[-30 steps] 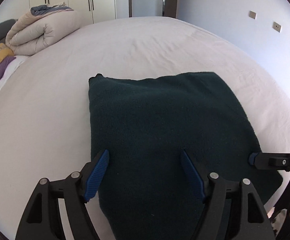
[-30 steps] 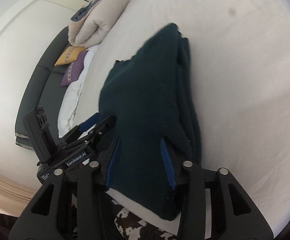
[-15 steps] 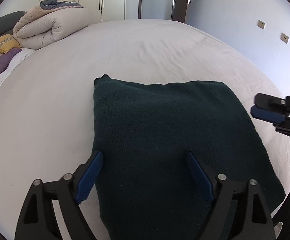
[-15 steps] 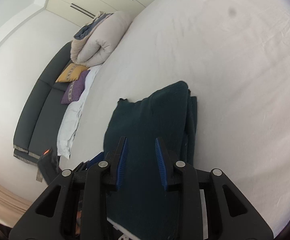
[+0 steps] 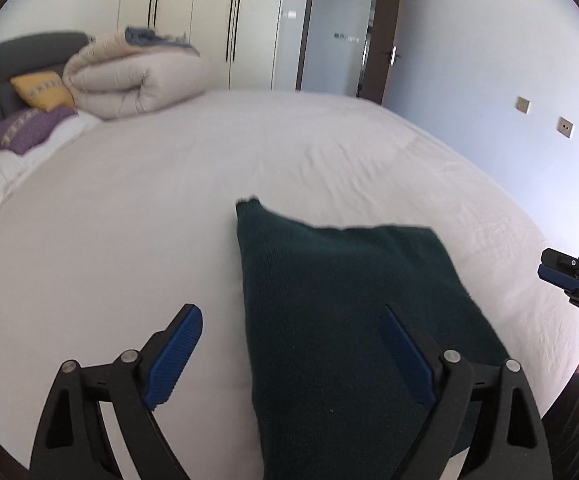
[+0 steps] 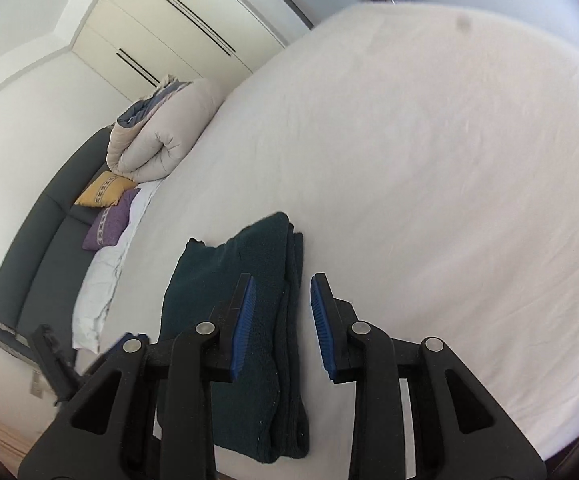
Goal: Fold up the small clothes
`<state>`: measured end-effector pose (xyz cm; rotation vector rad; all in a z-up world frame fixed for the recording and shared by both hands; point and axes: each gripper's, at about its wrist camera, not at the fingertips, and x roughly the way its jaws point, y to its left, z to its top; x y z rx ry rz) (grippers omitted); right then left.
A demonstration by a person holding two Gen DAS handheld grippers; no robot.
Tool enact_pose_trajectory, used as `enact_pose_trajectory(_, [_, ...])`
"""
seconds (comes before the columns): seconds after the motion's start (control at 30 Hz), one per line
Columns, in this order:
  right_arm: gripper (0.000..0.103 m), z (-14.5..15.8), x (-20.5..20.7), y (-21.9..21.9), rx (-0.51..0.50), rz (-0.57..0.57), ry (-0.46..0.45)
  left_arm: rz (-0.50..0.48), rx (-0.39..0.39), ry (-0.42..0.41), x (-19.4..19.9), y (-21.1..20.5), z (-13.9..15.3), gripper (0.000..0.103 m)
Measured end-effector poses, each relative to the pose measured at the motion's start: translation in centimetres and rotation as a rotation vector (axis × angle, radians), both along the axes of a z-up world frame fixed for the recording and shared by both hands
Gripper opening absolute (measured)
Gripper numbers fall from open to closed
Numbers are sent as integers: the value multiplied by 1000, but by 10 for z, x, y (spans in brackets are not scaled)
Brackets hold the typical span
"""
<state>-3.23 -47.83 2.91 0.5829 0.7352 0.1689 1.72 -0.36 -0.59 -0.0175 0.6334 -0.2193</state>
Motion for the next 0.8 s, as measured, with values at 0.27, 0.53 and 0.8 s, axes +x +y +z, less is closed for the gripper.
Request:
enact_pose_trajectory(0.27, [103,131,-119,53,-364,-157,-526,182,17,-449,-121,10,122,103])
enact_pose_trajectory(0.53, [103,182,-167,79,-443,-152,-626,82,172,-538,-167,3,161,103])
enact_pose_trajectory(0.8, [103,140,-152,118,-579,-103,-405,161,110,-143,-116,-1,93,103])
